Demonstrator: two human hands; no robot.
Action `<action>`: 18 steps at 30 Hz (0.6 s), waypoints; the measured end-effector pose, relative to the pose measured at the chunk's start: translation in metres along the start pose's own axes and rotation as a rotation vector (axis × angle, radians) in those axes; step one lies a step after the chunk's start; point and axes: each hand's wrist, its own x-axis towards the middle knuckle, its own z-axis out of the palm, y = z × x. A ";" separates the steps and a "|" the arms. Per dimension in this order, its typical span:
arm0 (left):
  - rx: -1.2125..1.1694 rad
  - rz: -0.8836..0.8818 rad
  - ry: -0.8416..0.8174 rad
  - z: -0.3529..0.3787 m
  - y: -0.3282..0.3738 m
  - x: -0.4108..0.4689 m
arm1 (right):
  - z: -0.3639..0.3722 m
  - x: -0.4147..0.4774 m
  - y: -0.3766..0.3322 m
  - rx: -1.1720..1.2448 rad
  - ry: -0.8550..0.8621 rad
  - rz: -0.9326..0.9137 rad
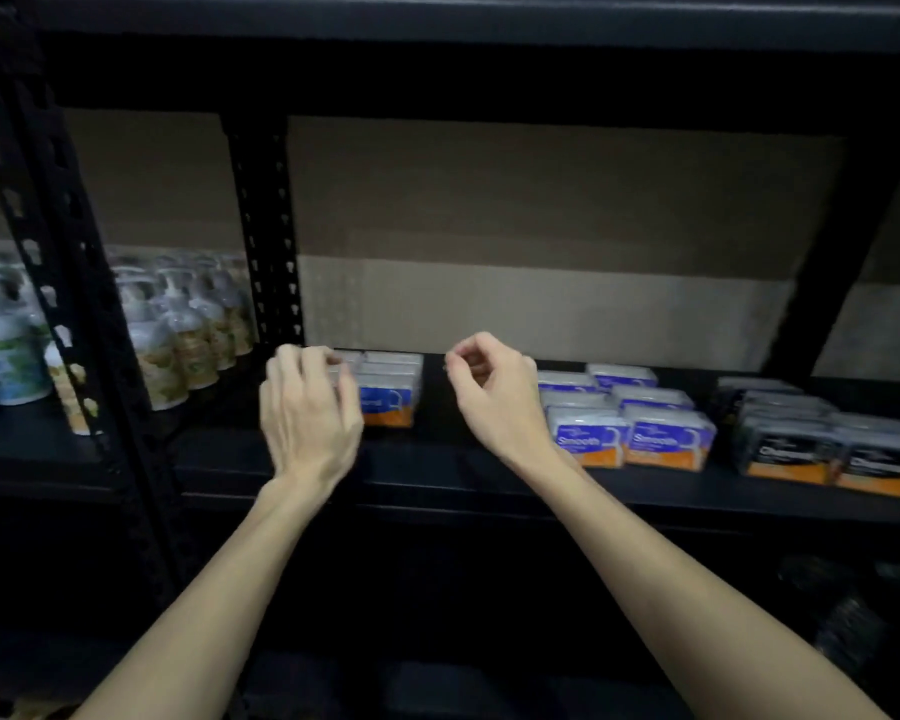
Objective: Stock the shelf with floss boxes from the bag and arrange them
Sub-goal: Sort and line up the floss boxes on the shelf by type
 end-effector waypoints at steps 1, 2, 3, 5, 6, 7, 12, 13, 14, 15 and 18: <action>-0.030 0.056 -0.024 0.003 0.019 -0.002 | -0.012 -0.006 -0.001 -0.035 0.054 -0.067; -0.055 0.112 -0.051 0.007 0.038 -0.005 | -0.025 -0.011 0.000 -0.070 0.104 -0.126; -0.075 0.171 -0.079 0.010 0.057 -0.008 | -0.039 -0.016 0.003 -0.104 0.158 -0.180; -0.139 0.275 -0.155 0.018 0.094 -0.013 | -0.074 -0.025 0.017 -0.194 0.254 -0.235; -0.171 0.317 -0.201 0.023 0.110 -0.016 | -0.090 -0.028 0.027 -0.244 0.306 -0.243; -0.201 0.345 -0.245 0.028 0.123 -0.019 | -0.106 -0.033 0.041 -0.299 0.359 -0.247; -0.266 0.450 -0.407 0.048 0.170 -0.024 | -0.166 -0.063 0.106 -0.553 0.439 -0.102; -0.278 0.454 -0.424 0.053 0.177 -0.023 | -0.173 -0.071 0.118 -0.600 0.438 -0.087; -0.292 0.442 -0.434 0.057 0.181 -0.019 | -0.177 -0.078 0.127 -0.642 0.430 -0.091; -0.304 0.419 -0.448 0.063 0.185 -0.014 | -0.180 -0.084 0.135 -0.676 0.414 -0.108; -0.322 0.298 -0.604 0.088 0.187 0.009 | -0.180 -0.094 0.158 -0.716 0.338 -0.160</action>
